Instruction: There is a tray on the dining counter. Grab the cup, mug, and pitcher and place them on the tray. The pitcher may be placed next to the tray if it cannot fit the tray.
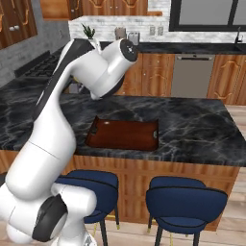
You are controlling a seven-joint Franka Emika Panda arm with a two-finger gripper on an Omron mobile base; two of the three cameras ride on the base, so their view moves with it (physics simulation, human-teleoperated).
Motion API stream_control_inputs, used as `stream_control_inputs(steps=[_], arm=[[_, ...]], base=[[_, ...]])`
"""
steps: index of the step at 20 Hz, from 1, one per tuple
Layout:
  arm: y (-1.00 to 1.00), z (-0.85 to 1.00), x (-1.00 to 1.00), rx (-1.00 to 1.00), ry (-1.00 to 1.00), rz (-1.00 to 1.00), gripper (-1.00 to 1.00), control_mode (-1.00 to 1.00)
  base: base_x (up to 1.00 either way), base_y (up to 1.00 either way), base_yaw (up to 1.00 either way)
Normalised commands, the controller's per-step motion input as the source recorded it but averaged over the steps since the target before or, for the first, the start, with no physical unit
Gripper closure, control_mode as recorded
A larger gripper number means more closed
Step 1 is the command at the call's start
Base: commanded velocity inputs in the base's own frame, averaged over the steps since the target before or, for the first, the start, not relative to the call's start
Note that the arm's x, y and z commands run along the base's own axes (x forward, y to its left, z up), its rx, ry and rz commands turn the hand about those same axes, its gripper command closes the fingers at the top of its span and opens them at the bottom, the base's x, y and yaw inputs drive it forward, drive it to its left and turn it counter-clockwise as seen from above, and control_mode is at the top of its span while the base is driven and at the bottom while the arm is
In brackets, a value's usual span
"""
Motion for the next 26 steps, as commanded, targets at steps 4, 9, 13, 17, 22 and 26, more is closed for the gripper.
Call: stream_control_inputs(steps=[4, 9, 13, 17, 22, 26], arm=[[0.00, 0.00, 0.21, 0.00, 0.00, 0.00, 1.00, -1.00], [0.01, 0.00, 0.32, 0.00, 0.00, -0.04, 1.00, -1.00], [0.02, 0.00, 0.38, 0.00, 0.00, -0.06, 1.00, -1.00], [0.08, 0.00, 0.40, 0.00, 0.00, -0.09, 1.00, -1.00], [0.18, -0.01, 0.39, 0.00, 0.00, -0.11, 1.00, -1.00], [0.16, -0.04, 0.15, -0.03, 0.00, -0.01, 1.00, -1.00]], base=[[0.00, 0.00, 0.00], [0.00, 0.00, 0.00], [0.00, 0.00, 0.00], [0.00, 0.00, 0.00], [0.00, 0.00, 0.00], [0.00, 0.00, 0.00]])
